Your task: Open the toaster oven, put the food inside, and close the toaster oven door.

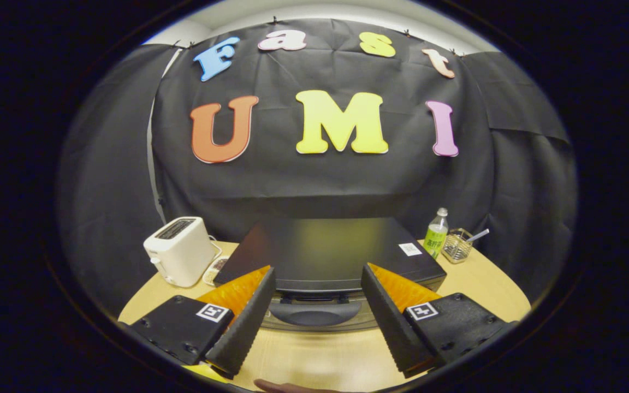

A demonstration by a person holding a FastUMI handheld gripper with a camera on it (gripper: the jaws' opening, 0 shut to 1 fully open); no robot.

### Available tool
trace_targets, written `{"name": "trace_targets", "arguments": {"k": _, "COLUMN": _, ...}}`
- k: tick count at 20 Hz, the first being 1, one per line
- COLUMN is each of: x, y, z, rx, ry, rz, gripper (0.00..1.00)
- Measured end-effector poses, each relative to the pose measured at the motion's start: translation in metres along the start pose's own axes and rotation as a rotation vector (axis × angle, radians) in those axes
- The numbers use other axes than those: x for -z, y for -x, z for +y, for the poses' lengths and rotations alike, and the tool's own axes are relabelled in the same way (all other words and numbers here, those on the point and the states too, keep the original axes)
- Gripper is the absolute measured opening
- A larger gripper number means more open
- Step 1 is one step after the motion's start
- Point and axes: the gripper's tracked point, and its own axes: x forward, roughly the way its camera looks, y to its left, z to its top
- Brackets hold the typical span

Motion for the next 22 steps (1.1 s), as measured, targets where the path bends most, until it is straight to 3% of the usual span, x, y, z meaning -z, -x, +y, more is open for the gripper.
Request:
{"name": "trace_targets", "arguments": {"k": 6, "x": 0.034, "y": -0.03, "z": 0.002, "rx": 0.002, "ry": -0.108, "rz": 0.048, "gripper": 1.0}}
{"name": "trace_targets", "arguments": {"k": 8, "x": 0.036, "y": -0.035, "z": 0.005, "rx": 0.023, "ry": -0.069, "rz": 0.048, "gripper": 1.0}}
{"name": "trace_targets", "arguments": {"k": 11, "x": 0.04, "y": -0.025, "z": 0.009, "rx": 0.058, "ry": 0.026, "rz": 0.042, "gripper": 1.0}}
{"name": "trace_targets", "arguments": {"k": 16, "x": 0.053, "y": -0.006, "z": 0.007, "rx": 0.051, "ry": -0.012, "rz": 0.05, "gripper": 1.0}}
{"name": "trace_targets", "arguments": {"k": 22, "x": 0.099, "y": 0.036, "z": 0.008, "rx": 0.043, "ry": -0.056, "rz": 0.043, "gripper": 1.0}}
